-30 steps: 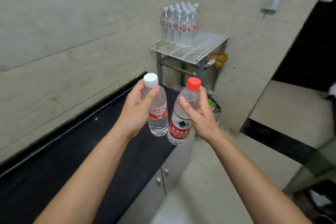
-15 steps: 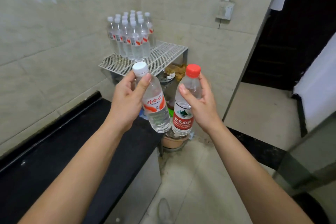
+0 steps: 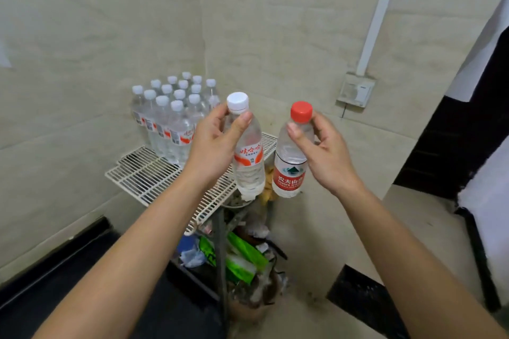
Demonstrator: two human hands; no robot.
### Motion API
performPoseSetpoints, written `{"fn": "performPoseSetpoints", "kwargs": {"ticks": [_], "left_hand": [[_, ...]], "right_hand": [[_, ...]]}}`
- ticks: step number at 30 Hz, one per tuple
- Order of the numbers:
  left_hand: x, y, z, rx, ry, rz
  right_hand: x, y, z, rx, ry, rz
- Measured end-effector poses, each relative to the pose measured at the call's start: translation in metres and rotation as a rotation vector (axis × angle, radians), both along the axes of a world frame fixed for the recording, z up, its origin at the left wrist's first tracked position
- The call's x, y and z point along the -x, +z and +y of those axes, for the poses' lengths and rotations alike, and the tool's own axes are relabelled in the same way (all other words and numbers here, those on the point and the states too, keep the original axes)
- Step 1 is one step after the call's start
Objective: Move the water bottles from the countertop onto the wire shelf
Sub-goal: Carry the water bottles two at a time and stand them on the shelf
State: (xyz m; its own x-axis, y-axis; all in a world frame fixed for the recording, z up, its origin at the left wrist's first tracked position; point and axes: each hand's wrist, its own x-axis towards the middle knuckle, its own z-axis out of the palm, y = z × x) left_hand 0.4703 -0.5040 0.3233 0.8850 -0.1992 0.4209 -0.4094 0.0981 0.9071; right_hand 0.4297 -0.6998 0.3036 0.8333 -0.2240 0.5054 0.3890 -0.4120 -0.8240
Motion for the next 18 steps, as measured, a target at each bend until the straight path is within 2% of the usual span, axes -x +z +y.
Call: {"fn": "performPoseSetpoints", "kwargs": {"ticks": [7, 10, 12, 18], "left_hand": [[-0.096, -0.019, -0.039, -0.023, 0.162, 0.046], [-0.137, -0.030, -0.051, -0.070, 0.248, 0.061], [-0.196, -0.030, -0.081, -0.090, 0.439, 0.056], [-0.221, -0.044, -0.082, -0.194, 0.545, 0.042]], "right_hand": [[-0.129, -0.012, -0.052, -0.078, 0.058, 0.029], [-0.197, -0.022, -0.064, -0.076, 0.145, 0.015], [-0.284, -0.014, -0.085, -0.058, 0.324, 0.057], [-0.329, -0.031, -0.083, 0.026, 0.378, 0.053]]}}
